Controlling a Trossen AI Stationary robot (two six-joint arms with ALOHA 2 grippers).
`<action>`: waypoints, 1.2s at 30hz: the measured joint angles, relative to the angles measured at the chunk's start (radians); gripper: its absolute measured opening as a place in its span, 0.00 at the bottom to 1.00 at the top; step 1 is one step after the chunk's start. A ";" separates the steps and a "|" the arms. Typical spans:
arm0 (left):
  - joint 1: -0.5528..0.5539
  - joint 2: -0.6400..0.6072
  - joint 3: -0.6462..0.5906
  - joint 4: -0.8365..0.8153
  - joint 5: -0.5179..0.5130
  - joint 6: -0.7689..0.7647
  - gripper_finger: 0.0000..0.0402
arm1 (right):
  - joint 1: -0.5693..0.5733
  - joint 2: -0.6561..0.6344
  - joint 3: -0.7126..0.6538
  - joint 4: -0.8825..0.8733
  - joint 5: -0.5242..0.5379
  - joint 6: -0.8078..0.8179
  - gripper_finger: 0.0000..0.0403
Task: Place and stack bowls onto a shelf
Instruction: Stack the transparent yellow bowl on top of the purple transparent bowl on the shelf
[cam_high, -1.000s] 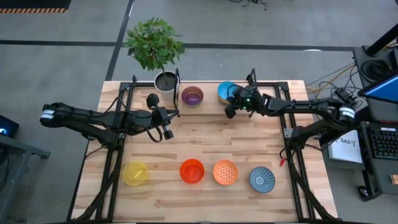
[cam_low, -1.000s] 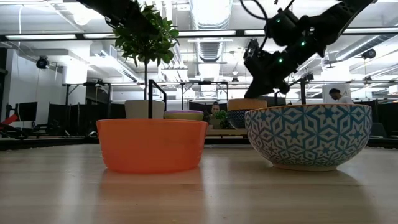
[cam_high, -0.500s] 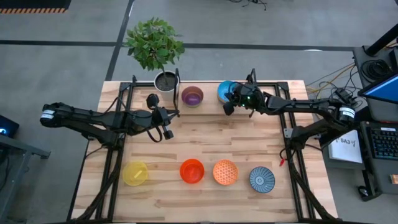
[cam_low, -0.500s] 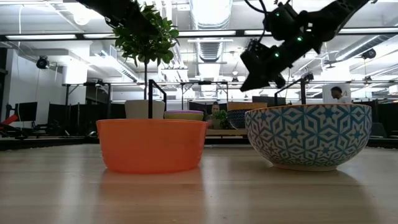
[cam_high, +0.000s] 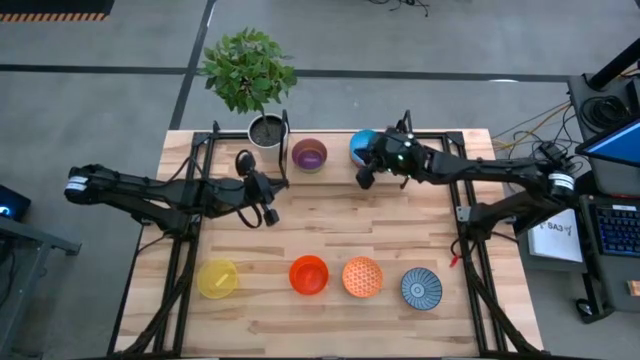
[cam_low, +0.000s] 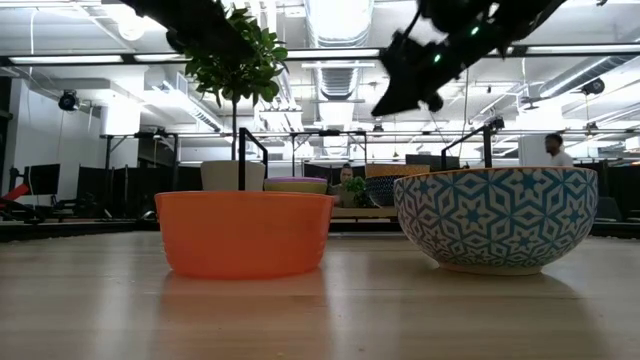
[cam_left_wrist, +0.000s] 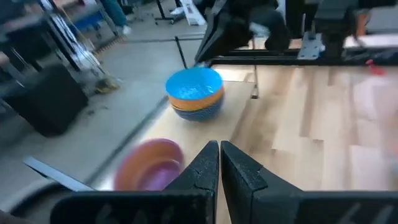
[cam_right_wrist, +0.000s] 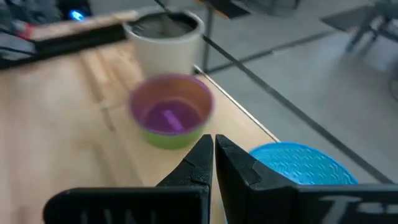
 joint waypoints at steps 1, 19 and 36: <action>-0.004 0.000 0.000 -0.006 0.023 -0.038 0.00 | 0.019 -0.022 -0.010 0.001 0.000 0.000 0.02; -0.125 0.225 0.089 -0.040 0.395 -0.549 0.00 | 0.426 -0.188 -0.106 -0.029 0.103 -0.094 0.02; -0.429 0.592 0.552 -1.067 0.547 -1.183 0.00 | 0.438 -0.176 -0.106 0.034 0.102 -0.096 0.02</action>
